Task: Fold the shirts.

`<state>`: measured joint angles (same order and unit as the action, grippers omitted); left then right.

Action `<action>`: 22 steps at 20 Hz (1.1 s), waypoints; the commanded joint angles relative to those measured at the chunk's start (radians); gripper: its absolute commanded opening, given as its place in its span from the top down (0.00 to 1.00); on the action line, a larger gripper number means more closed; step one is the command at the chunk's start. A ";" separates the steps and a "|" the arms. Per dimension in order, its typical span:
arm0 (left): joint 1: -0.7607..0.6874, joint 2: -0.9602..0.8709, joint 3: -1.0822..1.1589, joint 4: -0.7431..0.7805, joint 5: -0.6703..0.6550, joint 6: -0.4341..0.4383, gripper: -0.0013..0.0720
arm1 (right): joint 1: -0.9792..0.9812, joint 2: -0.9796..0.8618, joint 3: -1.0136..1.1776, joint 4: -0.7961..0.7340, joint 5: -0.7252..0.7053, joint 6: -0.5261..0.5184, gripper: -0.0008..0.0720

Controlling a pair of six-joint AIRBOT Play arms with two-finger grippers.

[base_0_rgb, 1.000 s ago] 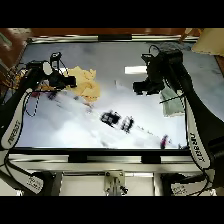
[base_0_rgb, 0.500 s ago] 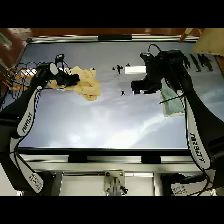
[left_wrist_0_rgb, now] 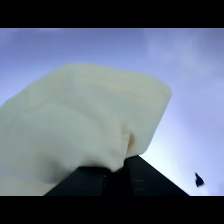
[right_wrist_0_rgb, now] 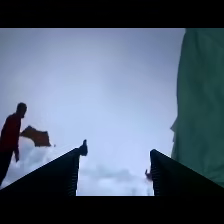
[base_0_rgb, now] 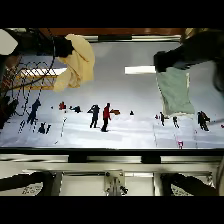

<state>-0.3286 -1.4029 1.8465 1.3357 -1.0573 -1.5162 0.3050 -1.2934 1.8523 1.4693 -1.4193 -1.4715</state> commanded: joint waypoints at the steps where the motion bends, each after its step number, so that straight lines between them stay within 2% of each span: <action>1: -0.155 0.145 -0.168 0.000 -0.042 -0.070 0.93 | -0.001 0.178 0.019 -0.071 -0.037 0.017 0.22; 4: -0.312 0.141 -0.439 -0.002 0.127 -0.188 0.93 | -0.001 0.248 0.018 -0.052 -0.157 0.031 0.22; 5: -0.356 0.129 -0.513 -0.003 0.193 -0.221 0.83 | -0.001 0.253 0.018 -0.049 -0.198 0.031 0.22; 6: -0.380 0.116 -0.550 -0.002 0.220 -0.257 0.31 | -0.001 0.250 0.015 -0.046 -0.233 0.030 0.22; 7: -0.381 0.105 -0.553 -0.002 0.202 -0.301 0.00 | -0.001 0.246 0.005 -0.038 -0.244 0.026 0.22; 8: -0.357 0.105 -0.537 0.000 0.161 -0.292 0.00 | -0.001 0.240 -0.016 -0.022 -0.240 0.023 0.07; 10: -0.264 0.130 -0.479 0.050 0.045 -0.193 0.00 | -0.001 0.212 -0.081 0.039 -0.227 0.035 0.06; 12: -0.126 0.162 -0.444 0.199 -0.065 -0.190 0.00 | -0.001 0.175 -0.198 0.128 -0.172 0.035 0.06; 14: 0.066 0.171 -0.465 0.216 -0.149 -0.184 0.00 | -0.001 0.130 -0.336 0.149 -0.104 0.035 0.06; 16: 0.255 0.166 -0.552 0.094 -0.137 -0.118 0.00 | -0.011 0.069 -0.459 0.185 -0.072 0.033 0.06; 18: 0.397 0.132 -0.656 -0.086 -0.089 -0.062 0.00 | -0.052 -0.004 -0.539 0.320 -0.072 0.010 0.06; 20: 0.453 0.062 -0.722 -0.196 -0.061 0.013 0.00 | -0.095 -0.072 -0.568 0.457 -0.070 -0.001 0.06; 22: 0.444 -0.025 -0.737 -0.219 -0.020 0.058 0.00 | -0.112 -0.121 -0.569 0.537 -0.053 0.000 0.06</action>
<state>0.0475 -1.3430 1.1667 1.2358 -1.1179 -1.5467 0.2264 -1.3369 1.3300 1.8355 -1.4937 -1.4605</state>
